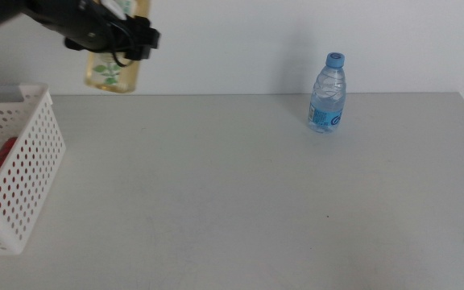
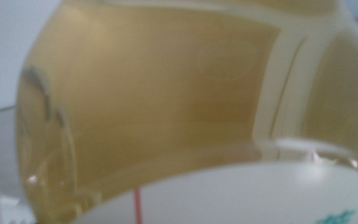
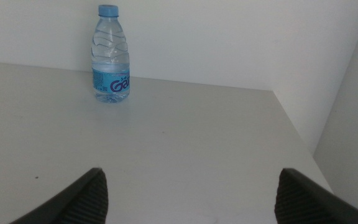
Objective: Use arms to grab the bottles and put them into the dustbin to the left of the table.
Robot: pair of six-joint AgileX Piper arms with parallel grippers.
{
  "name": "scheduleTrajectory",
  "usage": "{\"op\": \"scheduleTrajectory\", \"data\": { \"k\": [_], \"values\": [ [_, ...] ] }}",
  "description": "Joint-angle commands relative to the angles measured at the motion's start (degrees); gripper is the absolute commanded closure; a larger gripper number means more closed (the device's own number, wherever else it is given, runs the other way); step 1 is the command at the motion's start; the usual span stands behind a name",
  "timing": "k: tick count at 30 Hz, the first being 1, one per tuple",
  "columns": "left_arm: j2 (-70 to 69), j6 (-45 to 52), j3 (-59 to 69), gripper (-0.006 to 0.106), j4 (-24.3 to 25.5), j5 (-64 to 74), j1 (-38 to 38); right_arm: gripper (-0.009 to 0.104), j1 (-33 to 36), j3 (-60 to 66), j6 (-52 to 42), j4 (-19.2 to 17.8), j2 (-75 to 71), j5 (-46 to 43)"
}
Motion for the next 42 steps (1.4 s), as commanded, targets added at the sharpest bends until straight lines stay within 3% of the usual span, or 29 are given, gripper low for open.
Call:
{"op": "scheduleTrajectory", "data": {
  "k": [1, 6, 17, 27, 36, 42],
  "values": [
    [-4.02, 8.32, -6.04, 0.101, -5.8, 7.29, 4.02, 0.001, -0.09, -0.57, -0.25, -0.49, -1.18, -4.53],
    [-4.02, 14.28, -11.83, 0.101, -6.33, 25.18, 11.46, 0.001, -0.09, -0.57, -0.25, -0.49, -1.18, -4.53],
    [-3.94, 14.33, -12.11, 0.101, -5.64, 33.98, 25.25, 0.001, -0.09, -0.57, -0.25, -0.49, -1.18, -4.53],
    [-3.94, 16.68, -0.11, 0.101, -5.69, 29.55, 32.31, 0.001, -0.09, -0.57, -0.25, -0.49, -1.18, -4.53],
    [-3.94, 17.73, 12.93, 0.101, -5.3, 13.27, 32.21, 0.001, -0.09, -0.57, -0.25, -0.49, -1.18, -4.53],
    [-2.77, 17.6, 17.17, 0.096, -5.01, 10.47, 32.21, 0.001, -0.09, -0.57, -0.25, -0.49, -1.18, -4.53]
  ]
}}
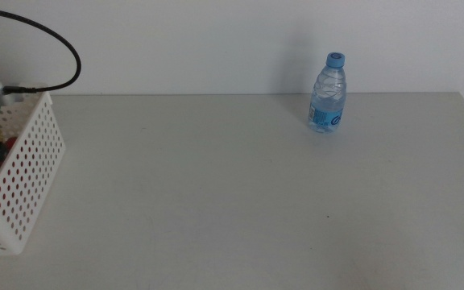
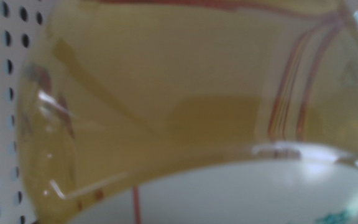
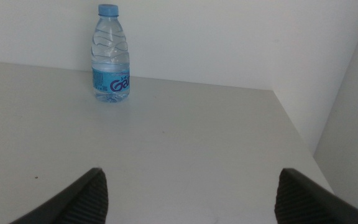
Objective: Use arms to grab the bottles and put them into the dustbin to the left of the table.
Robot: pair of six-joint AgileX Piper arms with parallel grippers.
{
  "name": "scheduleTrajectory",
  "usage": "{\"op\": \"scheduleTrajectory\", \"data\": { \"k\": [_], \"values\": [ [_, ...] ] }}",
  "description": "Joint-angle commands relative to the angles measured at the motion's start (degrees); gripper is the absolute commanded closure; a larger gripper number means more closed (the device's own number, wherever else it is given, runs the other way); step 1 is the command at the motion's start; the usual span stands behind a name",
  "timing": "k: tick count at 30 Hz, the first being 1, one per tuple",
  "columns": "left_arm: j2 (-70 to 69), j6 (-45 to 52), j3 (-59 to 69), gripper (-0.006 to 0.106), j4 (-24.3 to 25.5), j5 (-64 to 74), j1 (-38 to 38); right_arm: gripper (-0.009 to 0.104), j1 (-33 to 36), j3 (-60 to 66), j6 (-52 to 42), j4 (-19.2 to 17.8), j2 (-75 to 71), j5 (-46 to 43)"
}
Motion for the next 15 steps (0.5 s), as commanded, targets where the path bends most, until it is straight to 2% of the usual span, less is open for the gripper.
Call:
{"op": "scheduleTrajectory", "data": {
  "k": [1, 6, 9, 15],
  "values": [
    [-1.97, -0.28, -1.44, 0.094, -0.02, -2.88, 0.05, 0.001, -0.09, -0.57, -0.25, -0.49, -1.18, -4.53],
    [1.02, -0.28, -1.44, 0.075, -1.69, -1.5, 0.05, 0.001, -0.09, -0.57, -0.25, -0.49, -1.18, -4.53],
    [2.0, -0.28, -1.44, 0.058, -3.04, -1.45, 0.05, 0.001, -0.09, -0.57, -0.25, -0.49, -1.18, -4.53],
    [2.11, -0.08, -1.44, 0.016, -3.92, -1.11, 0.05, 0.001, -0.09, -0.57, -0.25, -0.49, -1.18, -4.53]
  ]
}}
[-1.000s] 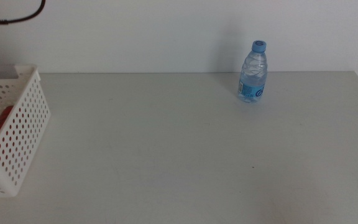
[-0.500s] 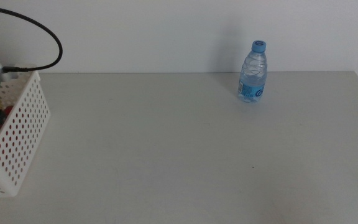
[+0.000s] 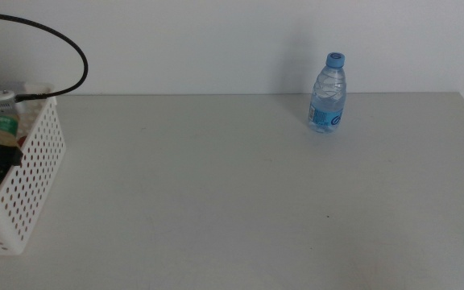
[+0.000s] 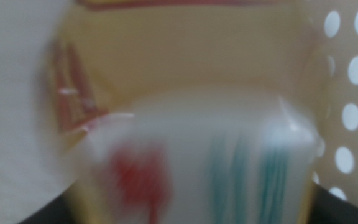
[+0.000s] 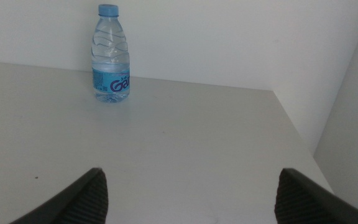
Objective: Use arms to grab the bottles and put them into the dustbin to the left of the table.
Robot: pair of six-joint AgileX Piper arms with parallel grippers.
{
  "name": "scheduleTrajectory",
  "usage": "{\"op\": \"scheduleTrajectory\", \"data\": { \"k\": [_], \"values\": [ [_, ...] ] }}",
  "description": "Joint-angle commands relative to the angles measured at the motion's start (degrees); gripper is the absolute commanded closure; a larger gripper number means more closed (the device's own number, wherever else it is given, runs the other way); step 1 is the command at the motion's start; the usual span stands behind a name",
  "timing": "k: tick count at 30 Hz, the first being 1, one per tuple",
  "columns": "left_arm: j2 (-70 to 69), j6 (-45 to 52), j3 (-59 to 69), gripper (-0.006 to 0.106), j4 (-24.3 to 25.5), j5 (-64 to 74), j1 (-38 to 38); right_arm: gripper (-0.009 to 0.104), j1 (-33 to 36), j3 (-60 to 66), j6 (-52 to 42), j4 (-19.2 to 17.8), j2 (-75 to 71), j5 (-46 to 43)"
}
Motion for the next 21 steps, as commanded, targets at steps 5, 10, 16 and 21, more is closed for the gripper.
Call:
{"op": "scheduleTrajectory", "data": {
  "k": [5, 10, 16, 21],
  "values": [
    [-2.2, -0.08, -1.94, 0.007, 1.15, -1.08, 0.05, 0.001, -0.09, -0.57, -0.25, -0.49, -1.18, -4.53],
    [-3.34, -0.08, -4.8, 0.007, 1.15, 1.97, 0.05, 0.001, -0.09, -0.57, -0.25, -0.49, -1.18, -4.53],
    [-5.77, -2.32, -11.8, 0.007, 1.15, 7.79, -1.24, 0.001, -0.09, -0.57, -0.25, -0.49, -1.18, -4.53],
    [-7.89, -4.17, -16.45, 0.007, 0.86, 10.35, -4.68, 0.001, -0.09, -0.57, -0.25, -0.49, -1.18, -4.53]
  ]
}}
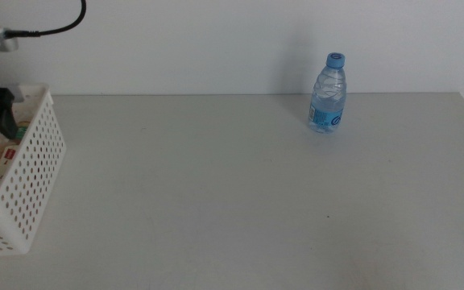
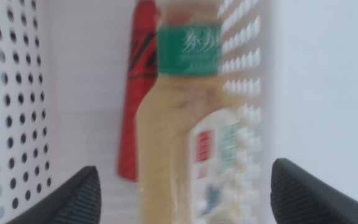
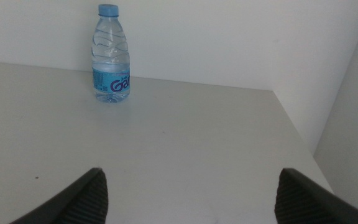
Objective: Use arms to grab the bottles and put them into the dustbin to the left of the table.
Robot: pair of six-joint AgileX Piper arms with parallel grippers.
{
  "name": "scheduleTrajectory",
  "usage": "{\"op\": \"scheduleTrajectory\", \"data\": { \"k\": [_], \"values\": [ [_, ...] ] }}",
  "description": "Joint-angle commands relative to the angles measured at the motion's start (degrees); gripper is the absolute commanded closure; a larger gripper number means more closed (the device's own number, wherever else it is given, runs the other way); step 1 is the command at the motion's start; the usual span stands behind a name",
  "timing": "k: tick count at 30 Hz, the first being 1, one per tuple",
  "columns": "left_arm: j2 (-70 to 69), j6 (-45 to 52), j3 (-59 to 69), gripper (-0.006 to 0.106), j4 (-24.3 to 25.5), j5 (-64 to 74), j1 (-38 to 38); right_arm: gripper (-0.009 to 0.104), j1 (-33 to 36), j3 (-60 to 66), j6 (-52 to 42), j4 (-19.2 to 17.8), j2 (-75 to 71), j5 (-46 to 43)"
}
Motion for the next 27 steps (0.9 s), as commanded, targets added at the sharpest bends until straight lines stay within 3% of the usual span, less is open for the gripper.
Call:
{"op": "scheduleTrajectory", "data": {
  "k": [1, 15, 27],
  "values": [
    [-4.16, -1.65, -3.36, 0.007, -2.2, 0.1, -1.64, 0.001, -0.09, -0.57, -0.25, -0.49, -1.18, -4.53],
    [-19.34, -2.58, -1.12, 0.007, -5.75, -5.99, -11.53, 0.001, -0.09, -0.57, -0.25, -0.49, -1.18, -4.53],
    [-40.06, -3.86, 30.36, 0.007, -3.88, -37.62, -32.83, 0.001, -0.09, -0.57, -0.25, -0.49, -1.18, -4.53]
  ]
}}
